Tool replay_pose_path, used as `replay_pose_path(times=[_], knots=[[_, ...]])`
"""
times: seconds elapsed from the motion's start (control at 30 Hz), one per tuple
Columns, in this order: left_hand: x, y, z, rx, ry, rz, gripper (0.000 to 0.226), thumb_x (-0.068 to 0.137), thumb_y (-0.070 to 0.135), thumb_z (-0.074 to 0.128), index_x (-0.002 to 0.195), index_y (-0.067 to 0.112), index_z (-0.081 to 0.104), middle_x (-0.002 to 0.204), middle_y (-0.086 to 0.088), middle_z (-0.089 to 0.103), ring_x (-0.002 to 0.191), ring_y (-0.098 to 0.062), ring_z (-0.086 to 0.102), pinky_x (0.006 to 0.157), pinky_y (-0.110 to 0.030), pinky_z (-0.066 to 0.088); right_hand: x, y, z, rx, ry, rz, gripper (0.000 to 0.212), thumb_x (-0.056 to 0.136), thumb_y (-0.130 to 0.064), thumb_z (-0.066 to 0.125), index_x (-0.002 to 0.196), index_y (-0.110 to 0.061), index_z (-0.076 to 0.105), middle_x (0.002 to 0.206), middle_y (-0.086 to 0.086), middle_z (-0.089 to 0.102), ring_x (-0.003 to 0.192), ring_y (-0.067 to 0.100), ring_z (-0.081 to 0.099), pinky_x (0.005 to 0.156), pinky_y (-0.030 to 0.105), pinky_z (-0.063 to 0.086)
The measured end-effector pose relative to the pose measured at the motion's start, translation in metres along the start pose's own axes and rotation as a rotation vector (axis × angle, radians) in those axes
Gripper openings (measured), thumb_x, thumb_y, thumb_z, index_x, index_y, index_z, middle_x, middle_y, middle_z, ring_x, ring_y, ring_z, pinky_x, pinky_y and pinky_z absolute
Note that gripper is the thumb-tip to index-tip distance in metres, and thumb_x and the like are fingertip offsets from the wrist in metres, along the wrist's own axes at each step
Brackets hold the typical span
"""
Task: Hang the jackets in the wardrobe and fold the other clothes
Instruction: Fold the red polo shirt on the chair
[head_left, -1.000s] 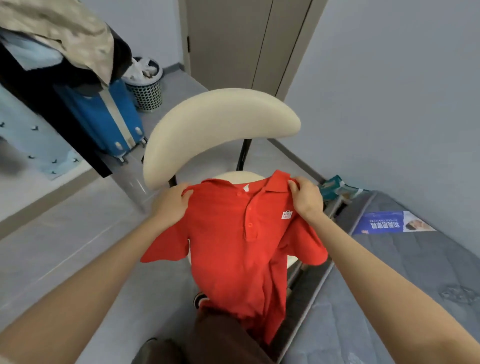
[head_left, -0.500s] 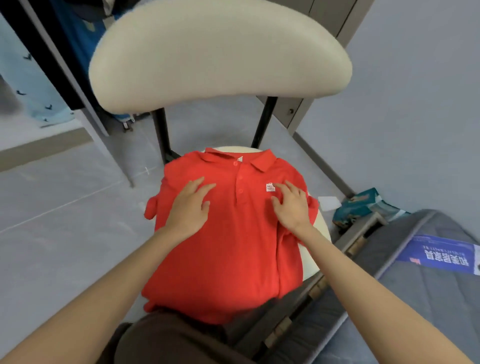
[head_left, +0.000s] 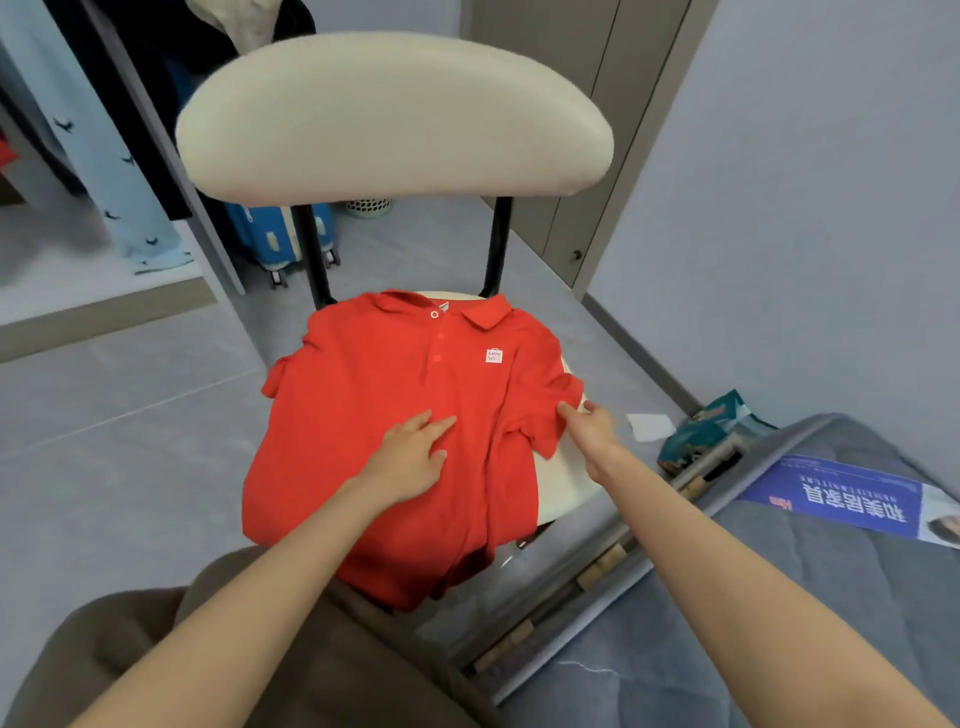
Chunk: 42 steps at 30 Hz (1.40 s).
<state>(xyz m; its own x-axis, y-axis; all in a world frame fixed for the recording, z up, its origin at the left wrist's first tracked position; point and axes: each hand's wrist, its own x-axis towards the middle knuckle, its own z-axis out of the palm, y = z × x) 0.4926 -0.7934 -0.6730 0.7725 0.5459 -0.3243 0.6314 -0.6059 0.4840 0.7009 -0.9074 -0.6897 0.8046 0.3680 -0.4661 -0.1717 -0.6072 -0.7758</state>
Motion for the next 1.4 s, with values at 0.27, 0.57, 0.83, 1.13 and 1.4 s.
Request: replay_pose_path(times=[0.27, 0.57, 0.83, 1.13, 1.4], knots=[[0.023, 0.024, 0.015, 0.028, -0.021, -0.201, 0.045, 0.098, 0.033, 0.045, 0.141, 0.044, 0.036, 0.151, 0.007, 0.024, 0.135, -0.038, 0.018, 0.103, -0.07, 0.025, 0.025, -0.006, -0.003, 0.286, -0.143, 0.053, 0.035, 0.092, -0.013, 0.061, 0.124, 0.001, 0.057, 0.123, 0.015, 0.062, 0.095, 0.018, 0.058, 0.08, 0.028, 0.046], [0.041, 0.039, 0.013, 0.016, -0.032, -0.338, 0.058, 0.097, 0.03, 0.05, 0.145, 0.048, 0.023, 0.136, 0.005, 0.023, 0.124, -0.034, 0.02, 0.099, -0.075, 0.024, 0.043, 0.023, -0.063, 0.195, 0.336, 0.001, 0.037, 0.1, -0.012, 0.041, 0.137, -0.006, 0.041, 0.134, 0.016, 0.052, 0.122, 0.033, 0.049, 0.103, 0.036, 0.037], [0.047, 0.019, 0.005, 0.201, -0.101, -0.175, 0.07, 0.092, 0.037, 0.056, 0.15, 0.036, 0.017, 0.139, 0.002, 0.027, 0.131, -0.028, 0.031, 0.107, -0.055, 0.03, 0.037, 0.007, -0.061, 0.137, 0.339, -0.056, 0.04, 0.1, -0.021, 0.045, 0.137, -0.007, 0.048, 0.136, 0.014, 0.053, 0.124, 0.032, 0.05, 0.106, 0.043, 0.039], [0.017, -0.026, -0.024, -0.24, 0.085, -0.011, 0.04, 0.089, 0.005, 0.061, 0.128, 0.014, 0.057, 0.123, -0.009, 0.061, 0.101, -0.02, 0.06, 0.093, -0.019, 0.04, -0.014, -0.081, 0.017, 0.134, -0.24, -0.384, 0.031, 0.099, -0.025, 0.05, 0.127, -0.015, 0.06, 0.118, -0.002, 0.062, 0.1, 0.012, 0.058, 0.093, 0.031, 0.05], [0.005, -0.095, -0.056, -0.208, 0.583, -0.198, 0.027, 0.089, 0.005, 0.059, 0.116, 0.009, 0.064, 0.117, -0.011, 0.064, 0.114, -0.032, 0.052, 0.105, -0.042, 0.032, -0.02, -0.061, 0.081, -0.744, -0.346, -0.494, 0.037, 0.098, -0.018, 0.04, 0.13, -0.011, 0.058, 0.139, 0.011, 0.053, 0.128, 0.031, 0.047, 0.107, 0.039, 0.037]])
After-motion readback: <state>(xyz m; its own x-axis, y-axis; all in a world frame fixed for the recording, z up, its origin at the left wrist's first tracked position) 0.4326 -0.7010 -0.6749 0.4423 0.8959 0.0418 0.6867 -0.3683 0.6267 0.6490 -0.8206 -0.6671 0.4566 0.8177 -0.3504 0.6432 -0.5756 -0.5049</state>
